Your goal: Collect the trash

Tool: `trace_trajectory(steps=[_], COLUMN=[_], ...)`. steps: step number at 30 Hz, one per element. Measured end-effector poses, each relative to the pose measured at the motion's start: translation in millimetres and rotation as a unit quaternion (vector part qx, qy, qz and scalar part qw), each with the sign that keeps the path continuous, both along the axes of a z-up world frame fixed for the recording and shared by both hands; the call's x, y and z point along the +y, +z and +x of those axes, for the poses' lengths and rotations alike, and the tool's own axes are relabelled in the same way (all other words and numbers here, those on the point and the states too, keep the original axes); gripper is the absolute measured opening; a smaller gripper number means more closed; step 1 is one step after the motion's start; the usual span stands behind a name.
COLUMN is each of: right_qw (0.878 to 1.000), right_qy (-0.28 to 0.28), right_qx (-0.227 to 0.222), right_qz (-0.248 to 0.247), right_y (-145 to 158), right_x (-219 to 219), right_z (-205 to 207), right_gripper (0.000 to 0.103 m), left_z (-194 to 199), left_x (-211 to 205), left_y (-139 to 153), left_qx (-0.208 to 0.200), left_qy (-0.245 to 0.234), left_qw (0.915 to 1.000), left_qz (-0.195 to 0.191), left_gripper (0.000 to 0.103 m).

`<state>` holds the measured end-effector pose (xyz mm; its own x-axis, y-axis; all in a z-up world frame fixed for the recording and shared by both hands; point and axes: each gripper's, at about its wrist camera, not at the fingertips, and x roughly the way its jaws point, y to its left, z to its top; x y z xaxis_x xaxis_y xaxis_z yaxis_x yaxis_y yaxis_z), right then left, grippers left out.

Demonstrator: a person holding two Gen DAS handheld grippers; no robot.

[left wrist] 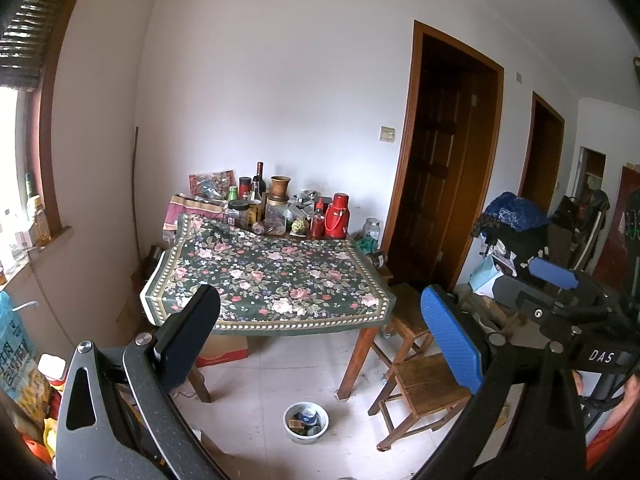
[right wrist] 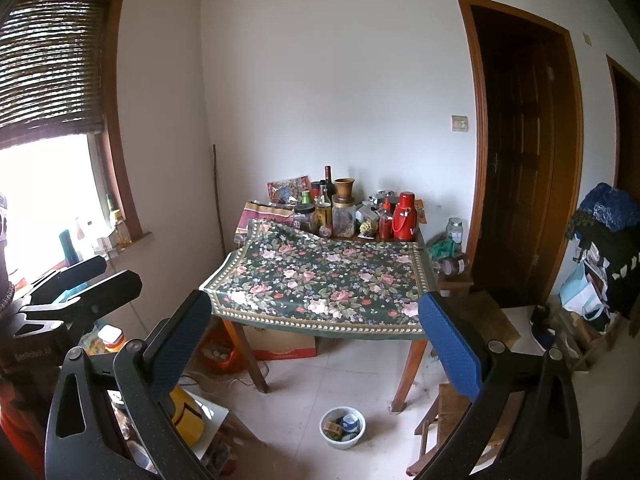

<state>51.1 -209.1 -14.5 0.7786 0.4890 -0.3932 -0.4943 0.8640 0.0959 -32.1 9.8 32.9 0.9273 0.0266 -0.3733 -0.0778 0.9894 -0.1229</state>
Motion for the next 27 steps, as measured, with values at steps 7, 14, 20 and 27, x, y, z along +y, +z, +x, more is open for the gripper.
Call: trace_trajectory(steps=[7, 14, 20, 27], right_qw=[1.0, 1.0, 1.0, 1.0], right_qy=[-0.001, -0.005, -0.007, -0.007], right_qx=[0.002, 0.003, 0.005, 0.006], right_qz=[-0.003, -0.005, -0.004, -0.008], right_y=[1.3, 2.4, 2.9, 4.4], right_x=[-1.5, -4.2, -7.7, -8.6], right_z=[0.3, 1.2, 2.3, 4.9], right_gripper=[0.103, 0.103, 0.103, 0.103], left_z=[2.2, 6.5, 8.0, 8.7], left_x=[0.5, -1.2, 0.2, -0.1], left_y=[-0.8, -1.2, -0.3, 0.9], left_qx=[0.002, 0.005, 0.004, 0.006], left_qy=[-0.005, -0.012, -0.017, -0.022], left_qw=[1.0, 0.9999, 0.9997, 0.9996], left_qz=[-0.007, -0.01, -0.015, -0.015], left_gripper=[0.102, 0.102, 0.102, 0.102])
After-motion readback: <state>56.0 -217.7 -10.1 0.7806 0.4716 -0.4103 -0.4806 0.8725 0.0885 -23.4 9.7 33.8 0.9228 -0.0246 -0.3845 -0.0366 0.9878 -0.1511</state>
